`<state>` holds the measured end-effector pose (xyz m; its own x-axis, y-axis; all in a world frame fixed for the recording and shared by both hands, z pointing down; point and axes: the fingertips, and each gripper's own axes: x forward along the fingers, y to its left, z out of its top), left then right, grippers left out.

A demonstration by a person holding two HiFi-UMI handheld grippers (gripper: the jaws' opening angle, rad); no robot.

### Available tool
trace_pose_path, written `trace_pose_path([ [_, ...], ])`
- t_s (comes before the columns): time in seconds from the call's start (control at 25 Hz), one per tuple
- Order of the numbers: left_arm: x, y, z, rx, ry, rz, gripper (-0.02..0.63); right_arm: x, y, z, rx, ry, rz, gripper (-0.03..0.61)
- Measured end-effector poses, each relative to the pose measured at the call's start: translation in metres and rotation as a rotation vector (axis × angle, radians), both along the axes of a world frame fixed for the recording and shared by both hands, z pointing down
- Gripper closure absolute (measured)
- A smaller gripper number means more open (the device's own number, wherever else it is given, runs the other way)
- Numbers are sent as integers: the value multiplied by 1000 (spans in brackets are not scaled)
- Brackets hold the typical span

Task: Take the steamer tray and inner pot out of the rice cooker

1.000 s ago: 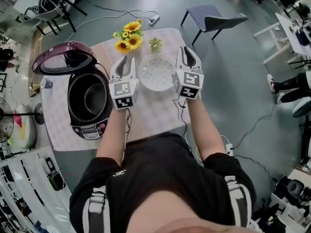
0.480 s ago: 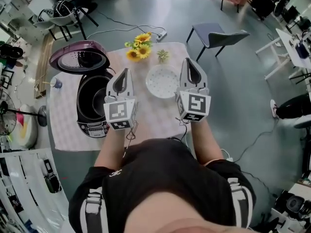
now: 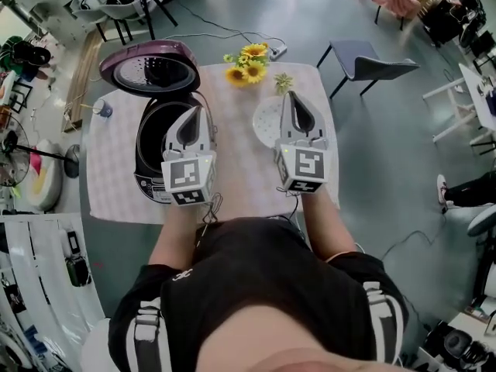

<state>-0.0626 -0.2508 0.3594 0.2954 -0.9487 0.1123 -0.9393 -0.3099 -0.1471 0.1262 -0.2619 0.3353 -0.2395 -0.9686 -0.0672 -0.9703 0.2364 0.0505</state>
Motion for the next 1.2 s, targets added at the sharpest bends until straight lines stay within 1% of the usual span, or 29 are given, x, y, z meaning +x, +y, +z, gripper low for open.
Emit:
trace_pose_path([
  [0.16,-45,3,-5,-5,-2,-9,610,-55,-3,1,-16,-10,-51,578],
  [0.32,-97,8,-13,4,-6,-8,611,-107,-3,-4,-16,-2,-69,578],
  [0.56,-161,6,-12,-10,21,-22,611,-166,-6,4,-35,-3,-90,578],
  [0.84,-221,8,-1,-27,-11,15,611,-228,-6,15,-57,-2,-84,577],
  [1.0,-242,8,6,-27,-34,26,611,-250,-2,21,-59,6,-77,578],
  [1.08,-248,8,7,-17,-36,51,609,-263,2,23,-62,-20,-114,577],
  [1.12,-249,9,7,-15,-23,74,609,-270,4,24,-72,-57,-157,566],
  [1.16,-250,10,7,-22,5,105,593,-277,6,25,-91,-112,-208,490],
  [1.2,-251,10,8,-40,46,140,526,-283,7,25,-117,-178,-256,417],
])
